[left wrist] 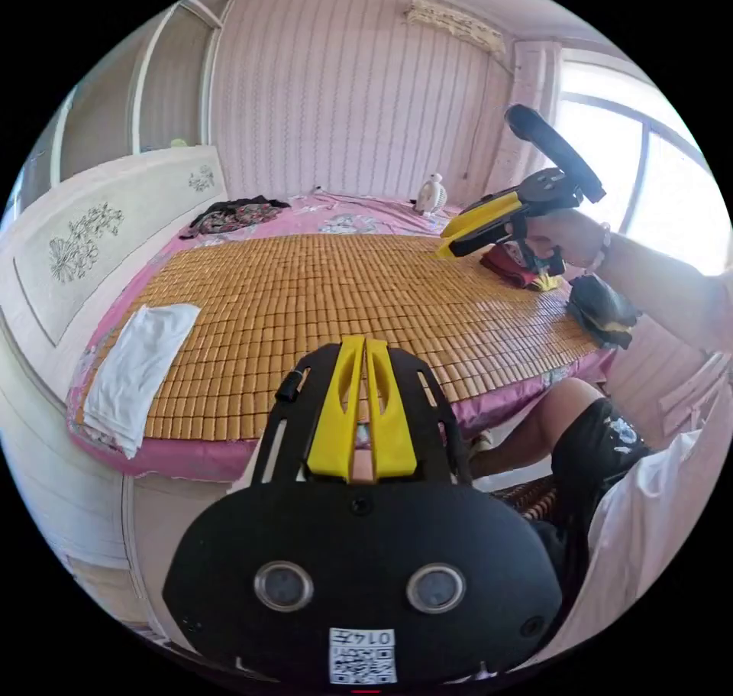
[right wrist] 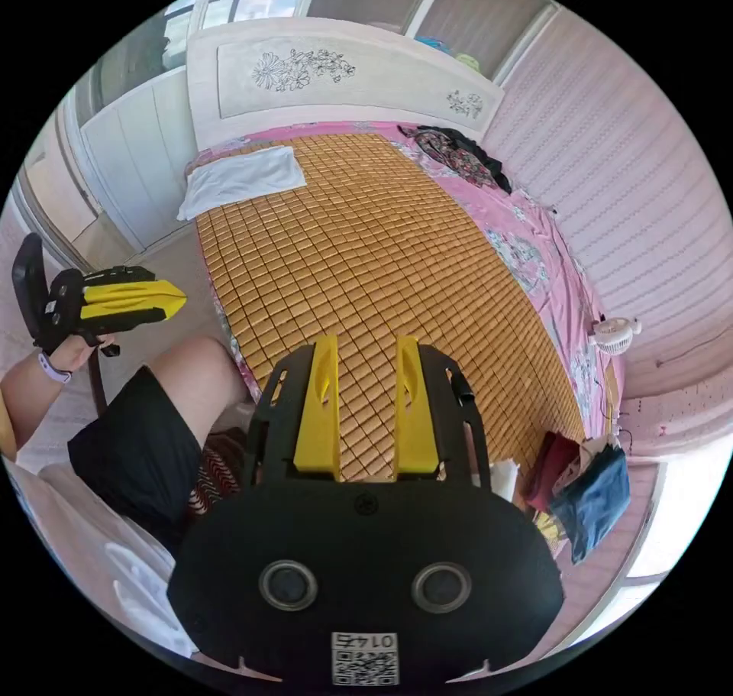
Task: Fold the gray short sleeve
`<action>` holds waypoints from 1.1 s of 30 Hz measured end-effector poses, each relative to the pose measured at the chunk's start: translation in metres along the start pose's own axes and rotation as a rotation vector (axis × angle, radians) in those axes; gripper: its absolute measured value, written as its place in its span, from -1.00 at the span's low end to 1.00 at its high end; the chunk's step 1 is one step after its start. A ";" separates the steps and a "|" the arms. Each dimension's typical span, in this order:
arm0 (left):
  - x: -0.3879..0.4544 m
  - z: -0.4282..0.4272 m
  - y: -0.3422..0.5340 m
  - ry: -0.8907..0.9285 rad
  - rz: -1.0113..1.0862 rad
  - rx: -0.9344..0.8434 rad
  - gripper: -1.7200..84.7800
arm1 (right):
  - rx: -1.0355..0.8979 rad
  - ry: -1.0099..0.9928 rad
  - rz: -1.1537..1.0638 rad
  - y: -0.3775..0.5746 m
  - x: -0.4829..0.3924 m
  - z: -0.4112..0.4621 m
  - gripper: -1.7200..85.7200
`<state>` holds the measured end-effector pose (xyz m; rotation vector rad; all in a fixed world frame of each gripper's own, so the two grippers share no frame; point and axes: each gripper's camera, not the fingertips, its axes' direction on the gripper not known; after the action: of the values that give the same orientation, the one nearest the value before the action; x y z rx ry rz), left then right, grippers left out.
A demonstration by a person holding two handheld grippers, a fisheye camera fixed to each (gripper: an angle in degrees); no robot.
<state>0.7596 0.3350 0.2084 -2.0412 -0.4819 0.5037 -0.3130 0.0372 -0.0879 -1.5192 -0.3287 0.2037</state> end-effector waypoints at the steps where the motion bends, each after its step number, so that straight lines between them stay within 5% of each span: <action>1: 0.014 0.002 -0.010 0.025 0.018 0.001 -0.97 | 0.002 0.009 0.017 0.014 0.005 -0.008 -0.71; 18: 0.459 0.146 -0.276 0.533 0.616 -0.051 -0.79 | -0.088 0.318 0.798 0.539 0.141 -0.115 -0.71; 33: 0.780 0.309 -0.469 0.728 0.570 -0.230 -0.69 | -0.078 0.393 1.223 0.750 0.211 -0.117 -0.69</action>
<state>1.1865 1.1846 0.3488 -2.3927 0.5127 -0.0039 -0.0206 0.0323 -0.8201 -1.6187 0.9559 0.8320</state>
